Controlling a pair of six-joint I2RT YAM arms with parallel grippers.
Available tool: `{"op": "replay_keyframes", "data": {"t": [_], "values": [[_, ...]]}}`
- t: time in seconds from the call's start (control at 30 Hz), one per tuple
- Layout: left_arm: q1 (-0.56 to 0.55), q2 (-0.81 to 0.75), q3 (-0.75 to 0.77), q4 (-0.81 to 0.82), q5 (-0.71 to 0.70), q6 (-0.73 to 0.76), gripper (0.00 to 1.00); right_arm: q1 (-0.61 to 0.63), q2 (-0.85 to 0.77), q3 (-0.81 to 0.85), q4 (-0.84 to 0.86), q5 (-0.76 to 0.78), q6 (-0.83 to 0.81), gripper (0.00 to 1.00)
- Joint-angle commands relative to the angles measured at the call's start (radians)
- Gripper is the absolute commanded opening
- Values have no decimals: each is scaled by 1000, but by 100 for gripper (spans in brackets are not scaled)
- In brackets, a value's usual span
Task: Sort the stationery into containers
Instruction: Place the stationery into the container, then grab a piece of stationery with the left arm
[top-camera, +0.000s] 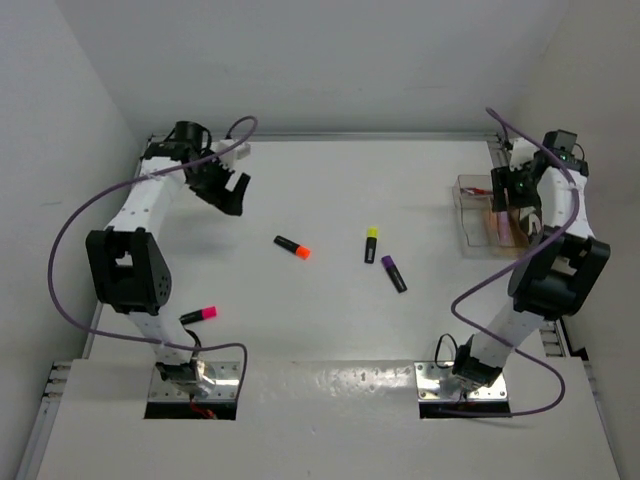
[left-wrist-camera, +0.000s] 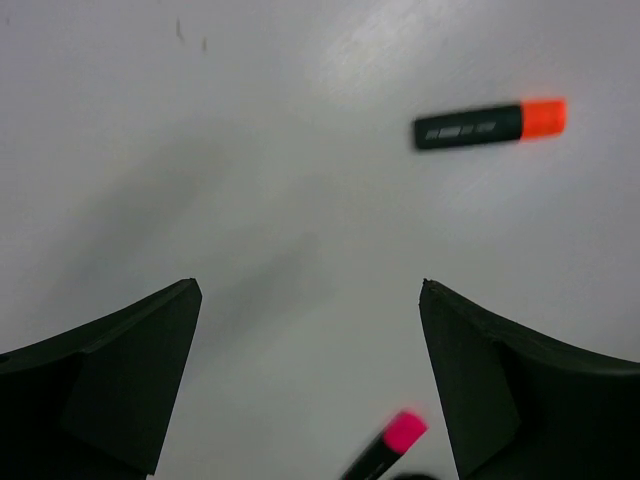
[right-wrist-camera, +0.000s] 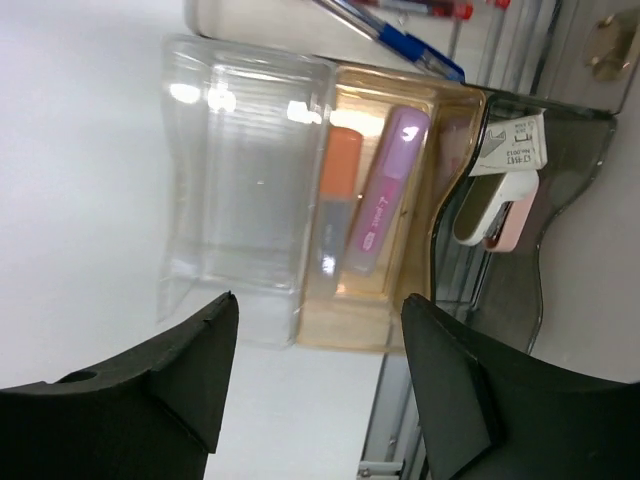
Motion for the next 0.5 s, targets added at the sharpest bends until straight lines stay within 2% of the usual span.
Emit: {"op": "replay_keyframes", "data": {"t": [0.0,0.03,0.07,0.1,0.13,0.23,0.4,0.47], "values": [[55,-101,-24,-258,16,357,96,38,-131,33,-63,-94,45,66],[59,-116,-45,-332,27,502,95,56,-159,27,-69,-99,49,66],[115,-144,-94,-367,49,567,94,66,-170,23,-77,-104,58,66],[144,-182,-186,-430,37,721,96,93,-189,20,-102,-114,77,66],[144,-182,-187,-431,37,745,96,100,-190,20,-103,-115,77,66],[146,-262,-355,-420,-29,846,97,121,-205,22,-115,-121,98,66],[144,-406,-609,-268,-123,873,98,130,-199,20,-130,-114,104,66],[146,-434,-653,-218,-132,855,97,130,-197,20,-133,-114,107,66]]}}
